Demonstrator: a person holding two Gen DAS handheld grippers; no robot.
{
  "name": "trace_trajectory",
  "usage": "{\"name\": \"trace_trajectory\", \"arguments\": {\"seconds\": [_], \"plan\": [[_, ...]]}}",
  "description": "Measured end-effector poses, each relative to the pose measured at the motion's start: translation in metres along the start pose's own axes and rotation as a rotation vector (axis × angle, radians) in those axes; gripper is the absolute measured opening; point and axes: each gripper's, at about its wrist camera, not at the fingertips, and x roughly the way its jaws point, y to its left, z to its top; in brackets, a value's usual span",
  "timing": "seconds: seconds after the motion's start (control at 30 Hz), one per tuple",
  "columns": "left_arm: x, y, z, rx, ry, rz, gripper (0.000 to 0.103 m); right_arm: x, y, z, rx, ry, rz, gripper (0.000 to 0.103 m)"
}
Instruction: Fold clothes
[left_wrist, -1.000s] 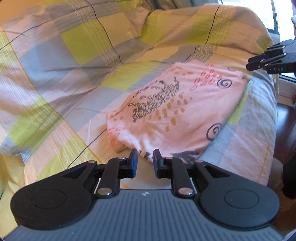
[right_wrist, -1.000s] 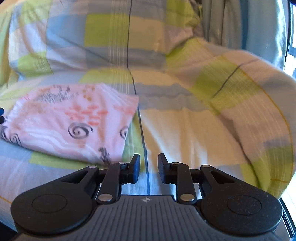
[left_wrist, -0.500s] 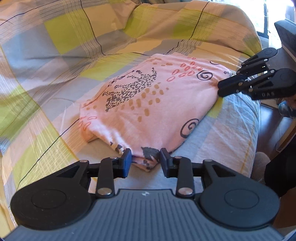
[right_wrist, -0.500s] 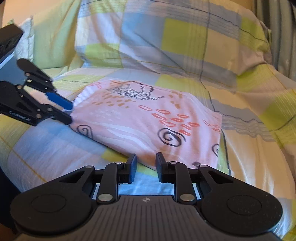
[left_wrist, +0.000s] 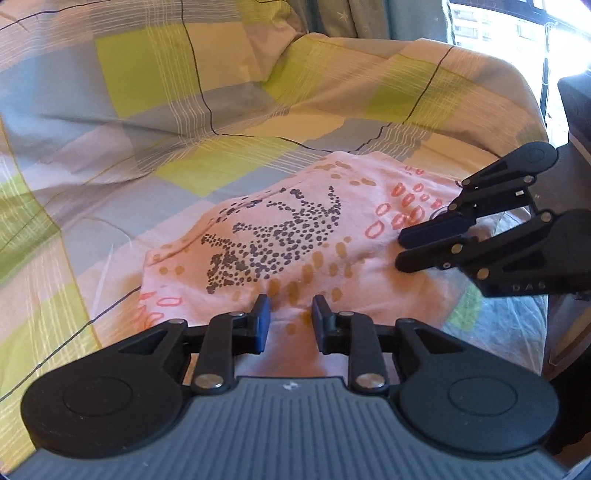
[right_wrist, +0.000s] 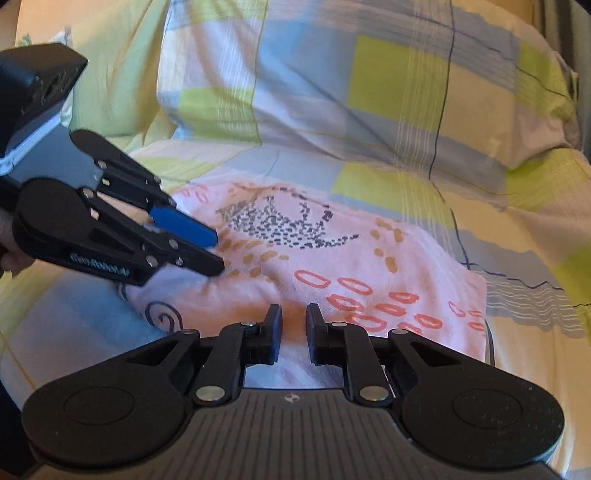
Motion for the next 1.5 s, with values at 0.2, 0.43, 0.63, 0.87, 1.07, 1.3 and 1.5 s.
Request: {"name": "trace_trajectory", "arguments": {"seconds": [0.2,0.43,0.63,0.87,1.07,1.3,1.5], "plan": [[0.002,0.019,-0.007,0.033,0.003,0.171,0.023,-0.009,-0.057,-0.010,0.182,0.005,-0.161,0.016],[0.005,0.006,0.016,0.018,-0.056,0.102,0.018,-0.015,-0.078,-0.003,0.246,-0.048,-0.269,0.022],[0.025,-0.008,0.031,0.059,-0.061,0.059,0.019,0.010,-0.046,0.028,0.162,-0.089,-0.025,0.026],[0.034,0.022,0.018,-0.007,-0.056,0.123,0.013,0.042,-0.058,0.031,0.135,-0.020,-0.039,0.033],[0.033,0.043,0.007,-0.043,-0.024,0.232,0.020,0.029,-0.112,0.010,0.335,-0.009,-0.179,0.035],[0.025,0.043,0.005,0.007,-0.022,0.321,0.020,0.017,-0.118,-0.003,0.322,0.004,-0.319,0.039],[-0.003,0.026,0.004,0.044,-0.069,0.287,0.019,-0.013,-0.090,0.004,0.271,-0.121,-0.268,0.039]]}}
